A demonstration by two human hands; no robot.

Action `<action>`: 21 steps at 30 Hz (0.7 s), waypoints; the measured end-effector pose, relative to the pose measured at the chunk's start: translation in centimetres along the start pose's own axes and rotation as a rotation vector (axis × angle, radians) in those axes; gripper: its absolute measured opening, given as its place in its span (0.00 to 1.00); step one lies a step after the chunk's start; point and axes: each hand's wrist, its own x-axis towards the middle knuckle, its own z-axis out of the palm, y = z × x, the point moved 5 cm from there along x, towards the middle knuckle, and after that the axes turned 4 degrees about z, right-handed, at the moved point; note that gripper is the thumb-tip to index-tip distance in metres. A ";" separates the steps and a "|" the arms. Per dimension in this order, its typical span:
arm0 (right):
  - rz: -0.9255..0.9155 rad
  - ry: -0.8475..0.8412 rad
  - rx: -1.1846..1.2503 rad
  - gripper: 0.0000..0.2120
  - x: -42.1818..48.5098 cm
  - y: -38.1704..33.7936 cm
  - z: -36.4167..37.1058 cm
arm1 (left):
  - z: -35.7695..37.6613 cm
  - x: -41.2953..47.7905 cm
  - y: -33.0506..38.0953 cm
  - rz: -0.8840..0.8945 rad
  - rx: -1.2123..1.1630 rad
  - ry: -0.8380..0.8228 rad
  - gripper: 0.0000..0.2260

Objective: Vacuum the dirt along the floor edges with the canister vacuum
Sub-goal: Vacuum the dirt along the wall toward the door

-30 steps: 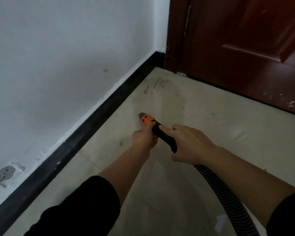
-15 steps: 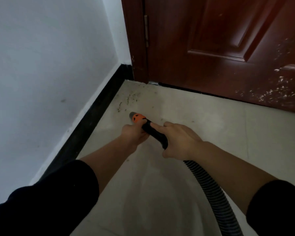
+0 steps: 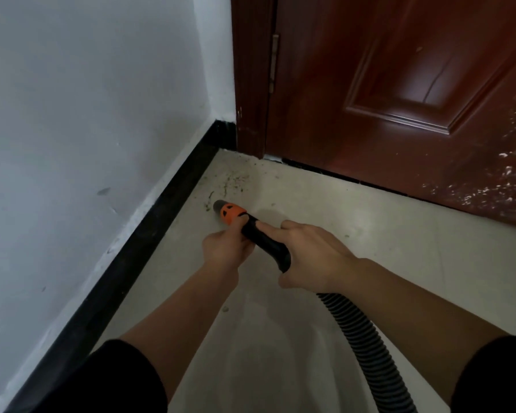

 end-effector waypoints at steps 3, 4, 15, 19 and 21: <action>-0.006 -0.002 0.002 0.49 0.4 -0.5 0.1 | -0.6 0.0 0.1 0.002 -0.033 0.005 0.09; -0.006 -0.003 0.005 0.50 0.4 -0.7 0.2 | -0.9 0.1 0.2 0.002 -0.037 0.003 0.09; -0.015 -0.001 -0.011 0.49 1.9 -2.6 0.1 | -2.3 0.9 1.4 0.009 -0.064 0.028 0.10; -0.013 -0.002 -0.027 0.49 3.3 -3.1 -0.1 | -2.3 1.8 2.2 0.013 -0.067 0.041 0.11; -0.019 -0.008 -0.028 0.49 4.1 -3.3 -0.3 | -2.5 2.4 2.5 0.021 -0.066 0.045 0.11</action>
